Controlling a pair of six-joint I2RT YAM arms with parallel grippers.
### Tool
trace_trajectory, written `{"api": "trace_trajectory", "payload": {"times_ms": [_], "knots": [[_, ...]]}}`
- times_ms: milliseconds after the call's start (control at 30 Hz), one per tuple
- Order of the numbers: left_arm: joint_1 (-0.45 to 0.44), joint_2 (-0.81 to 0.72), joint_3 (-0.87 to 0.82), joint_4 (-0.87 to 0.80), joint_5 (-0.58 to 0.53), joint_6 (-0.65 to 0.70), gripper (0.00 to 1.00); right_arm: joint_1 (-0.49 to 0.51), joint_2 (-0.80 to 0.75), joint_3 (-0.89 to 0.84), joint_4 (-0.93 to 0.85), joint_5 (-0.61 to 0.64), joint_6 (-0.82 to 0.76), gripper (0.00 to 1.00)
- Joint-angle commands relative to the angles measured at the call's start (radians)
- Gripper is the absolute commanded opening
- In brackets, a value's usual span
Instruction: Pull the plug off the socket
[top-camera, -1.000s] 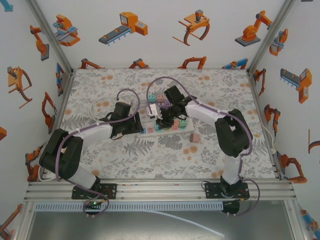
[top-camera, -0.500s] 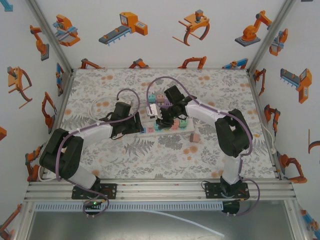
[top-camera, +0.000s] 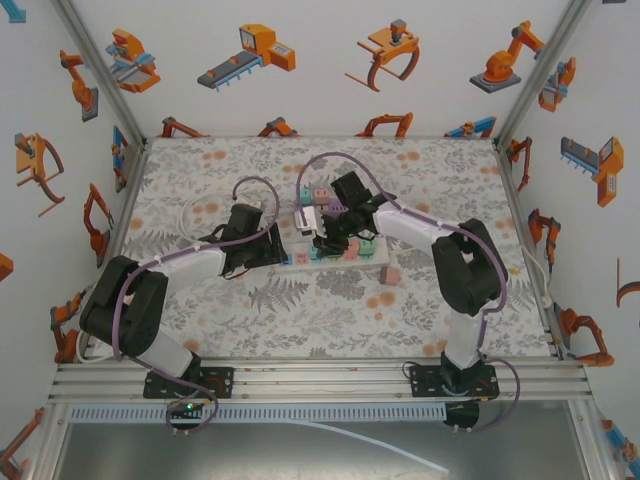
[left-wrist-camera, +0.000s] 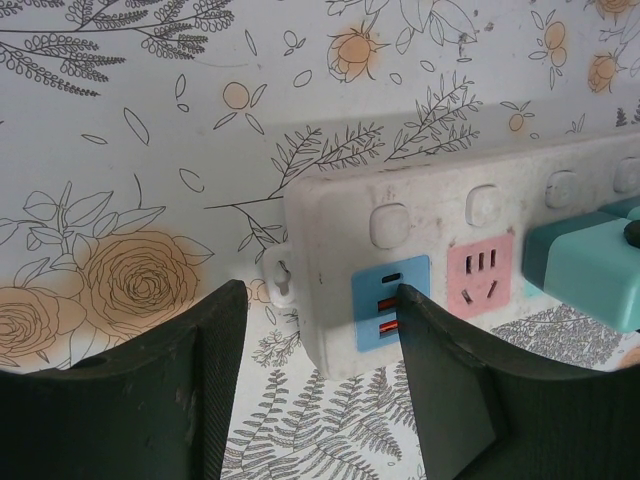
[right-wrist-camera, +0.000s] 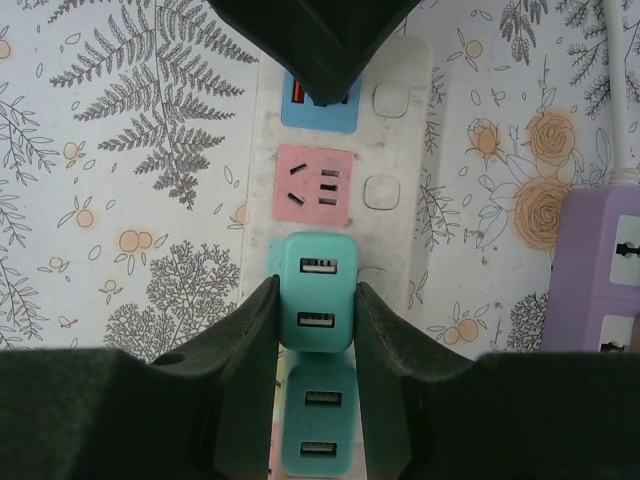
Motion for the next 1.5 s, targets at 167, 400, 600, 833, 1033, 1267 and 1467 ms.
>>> {"api": "trace_trajectory", "payload": {"times_ms": [167, 400, 600, 833, 1033, 1267, 1467], "knots": [[0.002, 0.064, -0.047, -0.116, -0.123, 0.019, 0.58, -0.006, -0.126, -0.035, 0.123, -0.111, 0.055, 0.05], [0.002, 0.036, -0.046, -0.124, -0.117, 0.02, 0.58, -0.009, -0.168, -0.067, 0.185, -0.117, 0.107, 0.05], [0.002, -0.058, -0.043, -0.09, -0.035, 0.046, 0.61, -0.009, -0.287, -0.246, 0.66, 0.09, 0.604, 0.05], [0.001, -0.194, -0.016, -0.067, 0.049, 0.082, 0.67, -0.013, -0.461, -0.356, 0.713, 0.473, 1.177, 0.05], [-0.018, -0.323, -0.014, -0.037, 0.228, 0.176, 0.72, -0.039, -0.63, -0.422, 0.548, 0.611, 1.508, 0.06], [-0.147, -0.472, -0.029, -0.046, 0.304, 0.374, 0.75, -0.079, -0.825, -0.642, 0.515, 0.706, 1.819, 0.06], [-0.218, -0.524, -0.041, -0.014, 0.427, 0.456, 0.86, -0.075, -0.943, -0.849, 0.546, 0.714, 1.989, 0.04]]}}
